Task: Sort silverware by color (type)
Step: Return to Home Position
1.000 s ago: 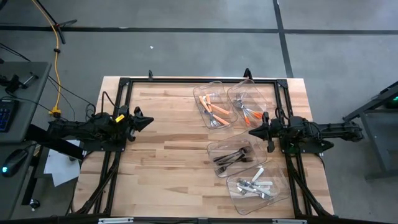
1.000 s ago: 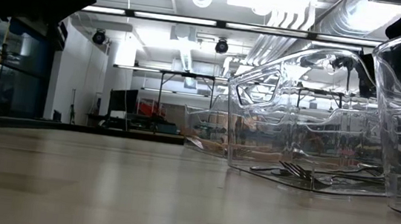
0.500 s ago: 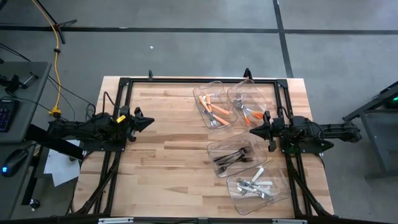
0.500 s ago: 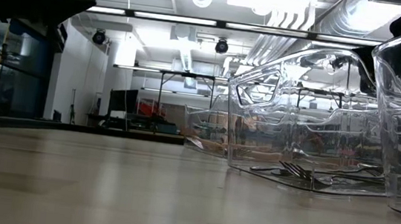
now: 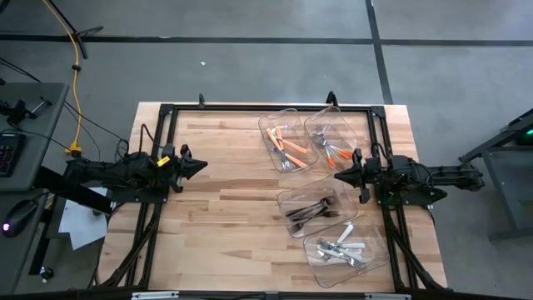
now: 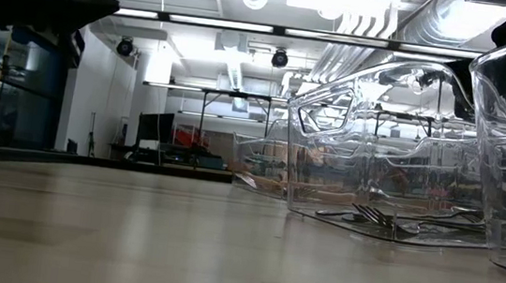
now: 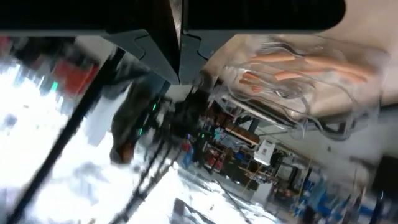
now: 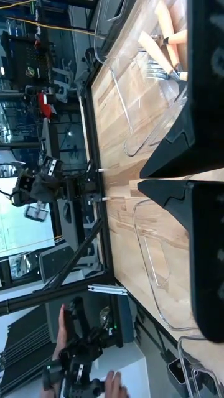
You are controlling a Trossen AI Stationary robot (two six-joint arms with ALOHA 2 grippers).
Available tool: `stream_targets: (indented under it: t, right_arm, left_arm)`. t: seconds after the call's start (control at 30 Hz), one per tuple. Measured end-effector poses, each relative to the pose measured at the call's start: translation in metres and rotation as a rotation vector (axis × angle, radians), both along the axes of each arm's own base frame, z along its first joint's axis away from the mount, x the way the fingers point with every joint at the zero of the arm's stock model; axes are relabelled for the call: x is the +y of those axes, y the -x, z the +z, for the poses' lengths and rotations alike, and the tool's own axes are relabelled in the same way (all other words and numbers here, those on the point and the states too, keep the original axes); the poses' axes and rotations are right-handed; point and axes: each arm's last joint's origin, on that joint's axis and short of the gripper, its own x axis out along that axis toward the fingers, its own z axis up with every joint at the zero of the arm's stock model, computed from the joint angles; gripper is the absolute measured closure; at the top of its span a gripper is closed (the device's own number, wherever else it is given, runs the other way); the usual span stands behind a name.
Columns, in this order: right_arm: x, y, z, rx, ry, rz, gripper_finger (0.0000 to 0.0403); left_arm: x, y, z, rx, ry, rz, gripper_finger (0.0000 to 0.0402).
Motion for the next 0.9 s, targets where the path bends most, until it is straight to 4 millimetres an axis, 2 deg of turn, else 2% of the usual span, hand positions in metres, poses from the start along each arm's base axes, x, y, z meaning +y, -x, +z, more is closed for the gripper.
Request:
stream_targets:
  t: [0.2, 0.33, 0.57, 0.9]
  right_arm:
    - [0.0, 0.0, 0.0, 0.0, 0.0, 0.0, 0.0402]
    - [0.0, 0.0, 0.0, 0.001, 0.0, 0.0, 0.0402]
    - [0.0, 0.0, 0.0, 0.001, 0.0, 0.0, 0.0402]
    - [0.0, 0.0, 0.0, 0.001, 0.0, 0.0, 0.0402]
  left_arm:
    - [-0.006, -0.001, -0.014, 0.182, -0.397, -0.047, 0.0401]
    - [-0.008, -0.001, -0.013, 0.179, -0.583, -0.064, 0.0401]
    - [-0.009, -0.001, -0.014, 0.173, -0.542, -0.109, 0.0401]
    - [-0.007, -0.002, -0.014, 0.182, -0.522, -0.088, 0.0401]
